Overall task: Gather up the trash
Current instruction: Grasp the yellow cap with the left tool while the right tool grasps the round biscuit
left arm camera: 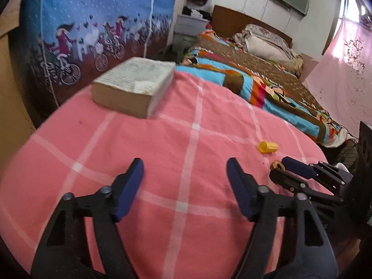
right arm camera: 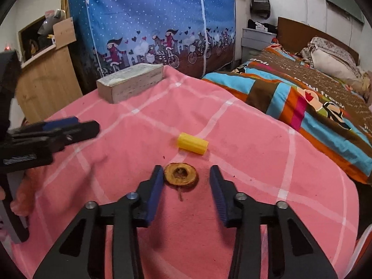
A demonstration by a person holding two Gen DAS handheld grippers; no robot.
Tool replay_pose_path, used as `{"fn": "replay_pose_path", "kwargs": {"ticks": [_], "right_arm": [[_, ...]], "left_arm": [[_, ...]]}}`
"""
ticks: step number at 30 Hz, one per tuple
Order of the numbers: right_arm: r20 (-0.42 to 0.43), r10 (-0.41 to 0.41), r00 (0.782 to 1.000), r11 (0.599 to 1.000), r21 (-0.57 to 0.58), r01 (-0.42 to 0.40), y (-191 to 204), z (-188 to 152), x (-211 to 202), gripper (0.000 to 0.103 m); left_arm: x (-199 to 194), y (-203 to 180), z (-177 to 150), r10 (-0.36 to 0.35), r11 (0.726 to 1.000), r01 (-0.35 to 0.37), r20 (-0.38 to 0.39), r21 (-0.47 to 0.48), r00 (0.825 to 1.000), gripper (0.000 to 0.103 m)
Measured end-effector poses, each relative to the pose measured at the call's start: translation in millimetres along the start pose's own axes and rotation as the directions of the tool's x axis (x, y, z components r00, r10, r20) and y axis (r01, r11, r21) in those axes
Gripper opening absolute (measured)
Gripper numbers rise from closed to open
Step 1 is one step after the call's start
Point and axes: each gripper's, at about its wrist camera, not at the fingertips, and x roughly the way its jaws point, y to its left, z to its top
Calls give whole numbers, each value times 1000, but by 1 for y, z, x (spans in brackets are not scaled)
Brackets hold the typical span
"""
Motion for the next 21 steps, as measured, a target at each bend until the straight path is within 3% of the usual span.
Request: {"fn": "replay_pose_path", "kwargs": {"ticks": [5, 14, 19, 21], "right_arm": [[28, 22, 999, 999, 29, -23, -9, 0, -11, 29], [46, -121, 992, 991, 70, 118, -50, -13, -38, 29], [37, -139, 990, 986, 93, 135, -66, -16, -42, 29], [39, -142, 989, 986, 95, 138, -68, -17, -44, 29]], "left_arm": [[3, -19, 1, -42, 997, 43, -18, 60, 999, 69], [23, -64, 6, -108, 985, 117, -76, 129, 991, 68], [32, -95, 9, -98, 977, 115, -96, 181, 991, 68], [38, -106, 10, -60, 975, 80, -100, 209, 993, 68]]}}
